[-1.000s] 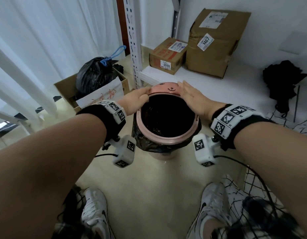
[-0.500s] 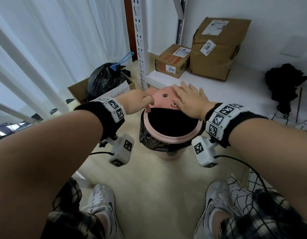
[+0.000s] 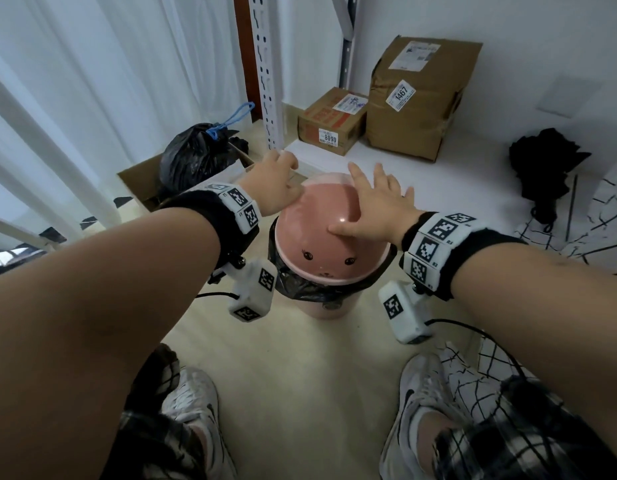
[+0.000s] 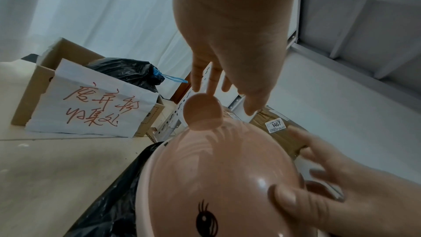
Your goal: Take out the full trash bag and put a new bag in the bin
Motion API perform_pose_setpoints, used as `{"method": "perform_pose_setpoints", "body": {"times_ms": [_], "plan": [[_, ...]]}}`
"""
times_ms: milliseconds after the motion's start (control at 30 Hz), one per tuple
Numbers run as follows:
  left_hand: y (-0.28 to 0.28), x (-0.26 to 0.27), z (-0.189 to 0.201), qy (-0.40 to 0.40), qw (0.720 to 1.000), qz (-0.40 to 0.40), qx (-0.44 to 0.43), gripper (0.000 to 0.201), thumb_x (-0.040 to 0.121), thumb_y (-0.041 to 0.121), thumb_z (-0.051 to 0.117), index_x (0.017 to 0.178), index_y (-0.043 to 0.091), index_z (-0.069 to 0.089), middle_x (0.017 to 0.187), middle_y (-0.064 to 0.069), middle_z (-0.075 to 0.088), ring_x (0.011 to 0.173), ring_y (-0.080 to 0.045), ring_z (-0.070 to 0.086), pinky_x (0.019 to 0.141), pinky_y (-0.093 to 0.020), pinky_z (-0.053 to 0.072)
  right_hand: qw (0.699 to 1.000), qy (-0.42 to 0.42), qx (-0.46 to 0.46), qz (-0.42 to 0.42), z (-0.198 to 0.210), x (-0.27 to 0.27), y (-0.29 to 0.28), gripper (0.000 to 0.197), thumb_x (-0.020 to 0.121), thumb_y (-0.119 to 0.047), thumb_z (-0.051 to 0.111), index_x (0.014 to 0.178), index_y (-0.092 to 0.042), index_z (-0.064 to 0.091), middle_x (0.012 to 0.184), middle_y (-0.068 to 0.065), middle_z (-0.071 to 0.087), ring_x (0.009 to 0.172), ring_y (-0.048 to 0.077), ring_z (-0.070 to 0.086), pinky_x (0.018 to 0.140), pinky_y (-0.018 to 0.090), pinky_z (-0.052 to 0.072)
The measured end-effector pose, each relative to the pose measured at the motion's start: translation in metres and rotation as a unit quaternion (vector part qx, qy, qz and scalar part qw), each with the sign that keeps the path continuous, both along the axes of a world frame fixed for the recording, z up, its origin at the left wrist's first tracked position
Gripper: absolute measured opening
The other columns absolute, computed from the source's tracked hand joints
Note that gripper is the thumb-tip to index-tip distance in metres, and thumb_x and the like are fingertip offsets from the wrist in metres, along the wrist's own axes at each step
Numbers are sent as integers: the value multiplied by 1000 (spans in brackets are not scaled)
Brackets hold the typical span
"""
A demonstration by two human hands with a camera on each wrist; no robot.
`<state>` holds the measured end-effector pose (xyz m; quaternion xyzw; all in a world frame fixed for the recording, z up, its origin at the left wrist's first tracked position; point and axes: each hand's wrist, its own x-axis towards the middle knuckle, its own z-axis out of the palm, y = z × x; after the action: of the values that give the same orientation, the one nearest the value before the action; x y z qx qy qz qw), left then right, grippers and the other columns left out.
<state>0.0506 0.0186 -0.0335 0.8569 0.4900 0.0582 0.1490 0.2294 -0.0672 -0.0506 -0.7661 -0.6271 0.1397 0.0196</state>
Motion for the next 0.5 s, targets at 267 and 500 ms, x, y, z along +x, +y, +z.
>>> {"method": "perform_pose_setpoints", "body": {"times_ms": [267, 500], "plan": [[9, -14, -23, 50, 997, 34, -57, 94, 70, 56, 72, 143, 15, 28, 141, -15, 32, 121, -34, 48, 103, -47, 42, 998, 3, -37, 51, -2, -3, 18, 127, 59, -55, 81, 151, -28, -3, 149, 13, 27, 137, 34, 22, 110, 50, 26], [22, -30, -23, -14, 995, 87, -36, 86, 72, 45, 75, 139, 10, 34, 134, -17, 39, 117, -35, 49, 101, -44, 43, 996, -6, 7, 89, -6, -10, 48, 123, 57, -51, 83, 149, -31, 4, 148, 10, 30, 137, 30, 25, 110, 49, 28]]}}
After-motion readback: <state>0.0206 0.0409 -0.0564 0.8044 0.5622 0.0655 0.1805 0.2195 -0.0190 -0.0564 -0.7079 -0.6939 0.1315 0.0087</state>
